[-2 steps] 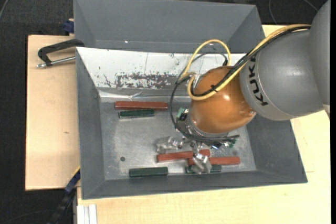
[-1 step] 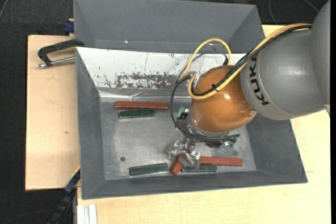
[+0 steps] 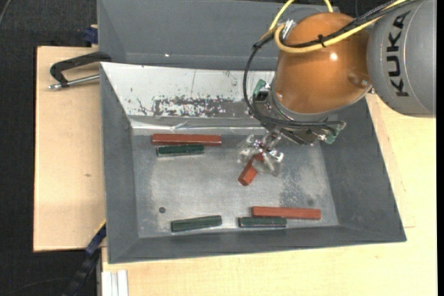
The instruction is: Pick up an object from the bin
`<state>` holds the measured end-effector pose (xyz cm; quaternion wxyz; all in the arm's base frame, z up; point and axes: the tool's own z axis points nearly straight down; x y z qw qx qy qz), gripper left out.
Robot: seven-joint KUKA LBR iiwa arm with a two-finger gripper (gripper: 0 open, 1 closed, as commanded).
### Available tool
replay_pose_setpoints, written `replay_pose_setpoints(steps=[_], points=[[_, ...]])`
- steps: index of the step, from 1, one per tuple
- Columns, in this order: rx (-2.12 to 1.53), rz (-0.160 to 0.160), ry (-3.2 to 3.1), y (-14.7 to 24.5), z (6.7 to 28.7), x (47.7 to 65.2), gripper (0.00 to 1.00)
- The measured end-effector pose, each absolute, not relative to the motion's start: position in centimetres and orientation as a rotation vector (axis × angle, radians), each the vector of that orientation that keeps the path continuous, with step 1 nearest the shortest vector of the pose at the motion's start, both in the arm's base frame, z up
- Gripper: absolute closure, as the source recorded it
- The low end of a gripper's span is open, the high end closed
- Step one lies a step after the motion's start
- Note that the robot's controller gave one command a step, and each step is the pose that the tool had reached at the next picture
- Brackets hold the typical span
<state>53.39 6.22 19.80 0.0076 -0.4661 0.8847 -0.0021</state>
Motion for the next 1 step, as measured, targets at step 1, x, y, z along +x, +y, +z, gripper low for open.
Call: replay_pose_setpoints(steps=[1], points=[[-1.781,-0.008,2.577,1.44,26.73,52.86,1.0]])
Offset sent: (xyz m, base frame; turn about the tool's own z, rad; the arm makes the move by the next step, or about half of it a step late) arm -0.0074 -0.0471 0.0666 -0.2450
